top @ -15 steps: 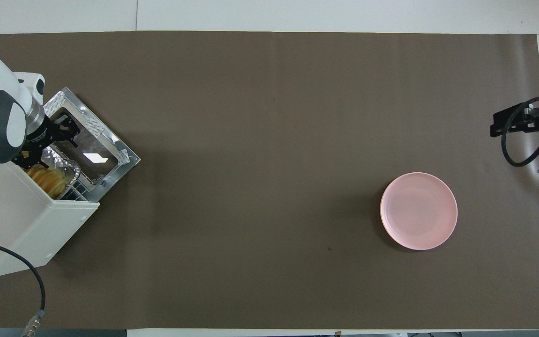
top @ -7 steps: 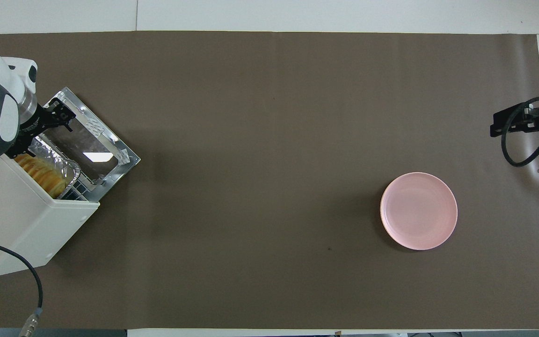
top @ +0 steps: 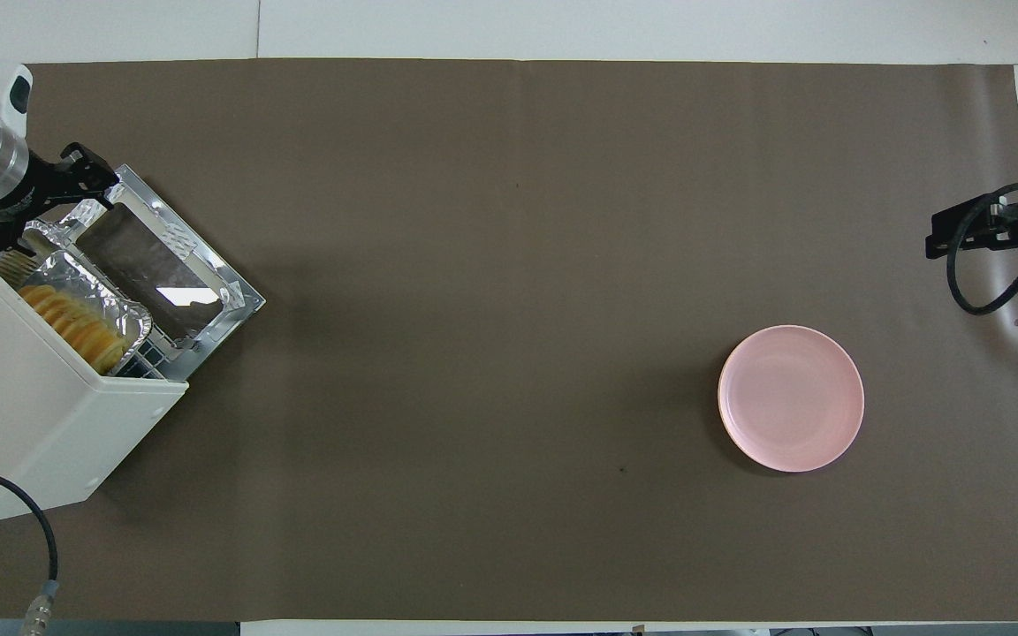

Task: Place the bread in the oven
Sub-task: 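Release the tray and draw the left gripper back from the oven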

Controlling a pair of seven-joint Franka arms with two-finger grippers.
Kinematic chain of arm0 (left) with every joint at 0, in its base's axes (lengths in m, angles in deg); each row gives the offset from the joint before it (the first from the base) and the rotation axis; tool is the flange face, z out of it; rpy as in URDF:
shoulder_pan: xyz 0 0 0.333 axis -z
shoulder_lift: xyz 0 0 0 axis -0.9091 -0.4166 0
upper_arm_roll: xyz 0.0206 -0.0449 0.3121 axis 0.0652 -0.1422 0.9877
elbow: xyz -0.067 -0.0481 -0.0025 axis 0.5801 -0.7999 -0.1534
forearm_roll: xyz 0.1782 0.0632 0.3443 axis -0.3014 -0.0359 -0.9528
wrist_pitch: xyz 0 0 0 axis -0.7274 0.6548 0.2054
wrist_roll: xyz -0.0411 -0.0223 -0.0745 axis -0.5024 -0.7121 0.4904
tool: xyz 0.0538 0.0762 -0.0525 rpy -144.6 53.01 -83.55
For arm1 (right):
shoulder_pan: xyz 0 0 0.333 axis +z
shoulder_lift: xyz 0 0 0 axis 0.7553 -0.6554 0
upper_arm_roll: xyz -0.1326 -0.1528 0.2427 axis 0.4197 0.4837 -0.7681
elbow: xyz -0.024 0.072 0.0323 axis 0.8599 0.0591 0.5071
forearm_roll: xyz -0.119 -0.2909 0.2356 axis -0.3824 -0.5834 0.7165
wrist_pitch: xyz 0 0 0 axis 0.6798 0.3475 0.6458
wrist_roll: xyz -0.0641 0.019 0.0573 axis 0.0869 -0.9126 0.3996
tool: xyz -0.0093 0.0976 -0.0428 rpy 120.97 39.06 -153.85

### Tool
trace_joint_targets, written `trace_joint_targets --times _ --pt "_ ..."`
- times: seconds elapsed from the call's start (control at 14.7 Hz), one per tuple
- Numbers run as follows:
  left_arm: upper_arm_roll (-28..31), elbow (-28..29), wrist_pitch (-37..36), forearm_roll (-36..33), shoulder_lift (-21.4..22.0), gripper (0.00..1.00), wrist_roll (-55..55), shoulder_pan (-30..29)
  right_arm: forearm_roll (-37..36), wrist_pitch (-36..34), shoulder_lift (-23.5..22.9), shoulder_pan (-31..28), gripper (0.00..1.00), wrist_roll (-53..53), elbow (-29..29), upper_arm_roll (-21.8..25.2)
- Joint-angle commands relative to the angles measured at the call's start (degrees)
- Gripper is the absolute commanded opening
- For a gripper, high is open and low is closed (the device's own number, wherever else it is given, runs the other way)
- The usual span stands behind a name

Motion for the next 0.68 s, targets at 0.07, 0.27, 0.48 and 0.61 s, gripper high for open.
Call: trace_joint_targets --times 0.07,0.27,0.48,0.61 --pt "0.3 0.5 -6.0 -0.4 6.6 1.0 -12.3 0.2 0.6 -0.3 1.3 -1.1 1.0 0.9 -1.3 -0.8" --pt "0.4 1.9 -12.4 -0.4 11.1 1.0 -18.9 0.6 0.6 -0.3 1.3 -1.1 1.0 0.9 -1.3 -0.8" --pt "0.4 2.1 -15.0 -0.4 15.3 1.0 -24.4 0.3 0.6 -0.3 1.3 -1.1 1.0 0.9 -1.3 -0.8" --pt "0.4 2.3 -17.7 -0.4 17.7 1.0 -24.7 0.2 0.6 -0.3 1.3 -1.1 1.0 0.9 -1.3 -0.8"
